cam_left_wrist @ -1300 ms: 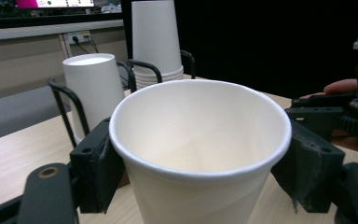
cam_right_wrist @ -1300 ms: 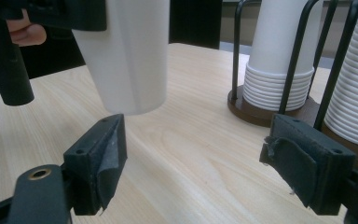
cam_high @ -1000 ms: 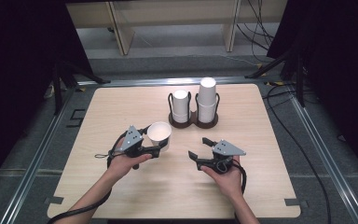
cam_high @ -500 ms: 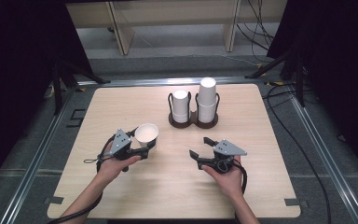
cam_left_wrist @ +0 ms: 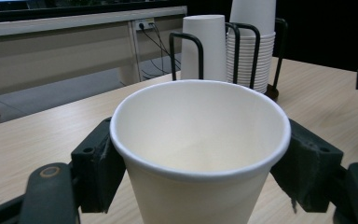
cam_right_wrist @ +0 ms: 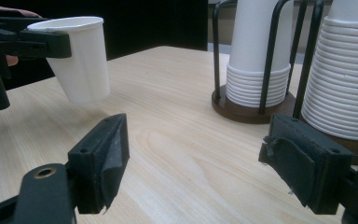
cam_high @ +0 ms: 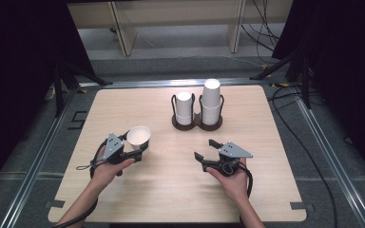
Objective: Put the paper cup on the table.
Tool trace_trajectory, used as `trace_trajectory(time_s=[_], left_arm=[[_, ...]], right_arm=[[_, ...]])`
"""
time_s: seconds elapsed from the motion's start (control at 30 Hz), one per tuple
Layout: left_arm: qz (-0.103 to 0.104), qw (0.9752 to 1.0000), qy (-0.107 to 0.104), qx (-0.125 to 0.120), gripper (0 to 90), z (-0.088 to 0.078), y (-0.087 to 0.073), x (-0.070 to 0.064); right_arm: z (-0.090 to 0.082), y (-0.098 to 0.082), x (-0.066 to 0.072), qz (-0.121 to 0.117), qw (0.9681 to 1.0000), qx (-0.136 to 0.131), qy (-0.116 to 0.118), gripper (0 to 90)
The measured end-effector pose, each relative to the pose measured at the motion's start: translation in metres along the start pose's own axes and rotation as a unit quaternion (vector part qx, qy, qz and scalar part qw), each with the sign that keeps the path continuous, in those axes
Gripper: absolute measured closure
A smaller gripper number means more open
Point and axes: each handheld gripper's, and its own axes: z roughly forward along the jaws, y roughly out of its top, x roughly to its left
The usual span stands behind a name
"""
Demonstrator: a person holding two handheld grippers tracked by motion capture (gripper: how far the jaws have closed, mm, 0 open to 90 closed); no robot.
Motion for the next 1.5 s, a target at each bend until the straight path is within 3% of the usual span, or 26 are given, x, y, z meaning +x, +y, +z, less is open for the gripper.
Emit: trace_trajectory(time_s=[0.3, 0.4, 0.47, 0.5, 0.57, 0.77, 0.83, 0.9, 1.0, 1.13, 1.17, 1.27, 1.33, 1.37, 1.4, 1.5], left_arm=[[-0.001, 0.9987, 0.052, 0.002, 24.3, -0.011, -0.010, 0.017], [-0.008, 0.9978, 0.066, 0.001, 24.2, -0.015, -0.015, 0.024], [-0.012, 0.9970, 0.076, 0.008, 24.1, -0.019, -0.016, 0.027], [-0.014, 0.9968, 0.079, 0.002, 24.2, -0.019, -0.017, 0.029], [-0.017, 0.9959, 0.088, 0.010, 24.1, -0.023, -0.018, 0.031], [-0.018, 0.9937, 0.109, 0.019, 24.0, -0.028, -0.025, 0.038], [-0.015, 0.9931, 0.116, 0.015, 24.0, -0.027, -0.027, 0.041], [-0.012, 0.9918, 0.126, 0.018, 24.0, -0.028, -0.028, 0.044], [-0.016, 0.9906, 0.135, 0.019, 24.0, -0.028, -0.031, 0.047], [-0.022, 0.9892, 0.141, 0.032, 23.8, -0.030, -0.034, 0.049], [-0.023, 0.9896, 0.140, 0.026, 23.7, -0.029, -0.036, 0.050], [-0.027, 0.9876, 0.151, 0.031, 23.3, -0.030, -0.037, 0.051], [-0.029, 0.9877, 0.151, 0.028, 23.2, -0.030, -0.038, 0.053], [-0.028, 0.9878, 0.151, 0.026, 23.1, -0.030, -0.038, 0.053], [-0.029, 0.9877, 0.151, 0.027, 23.1, -0.030, -0.038, 0.053], [-0.033, 0.9870, 0.154, 0.033, 22.7, -0.032, -0.038, 0.053]], right_arm=[[-0.001, 0.000, -0.001, 0.011, 0.9999, 0.000, 0.002, 22.2], [-0.002, 0.001, -0.002, 0.000, 1.0000, 0.000, -0.002, 22.2], [-0.002, 0.001, -0.001, 0.008, 1.0000, 0.001, 0.002, 22.2], [-0.002, 0.001, -0.003, -0.004, 1.0000, -0.001, -0.003, 22.2], [-0.002, 0.001, -0.002, 0.007, 1.0000, -0.002, -0.002, 22.2], [-0.002, 0.001, -0.004, -0.002, 1.0000, -0.003, -0.008, 22.3], [-0.003, 0.000, -0.002, 0.017, 0.9998, -0.004, -0.002, 22.4], [-0.003, 0.000, -0.002, 0.013, 0.9999, 0.000, -0.010, 22.4], [-0.003, 0.000, -0.003, 0.006, 1.0000, -0.001, -0.007, 22.4], [-0.004, 0.000, -0.002, 0.021, 0.9997, 0.002, -0.007, 22.3], [-0.003, 0.000, -0.002, 0.021, 0.9998, 0.001, -0.002, 22.3], [-0.004, 0.000, -0.003, 0.016, 0.9999, 0.000, -0.001, 22.3], [-0.004, 0.000, -0.004, 0.014, 0.9999, 0.000, -0.004, 22.2], [-0.004, -0.001, -0.002, 0.026, 0.9997, 0.002, 0.000, 22.3], [-0.004, 0.000, -0.004, 0.013, 0.9999, -0.001, -0.003, 22.3], [-0.004, 0.000, -0.003, 0.018, 0.9998, 0.002, -0.003, 22.3]])
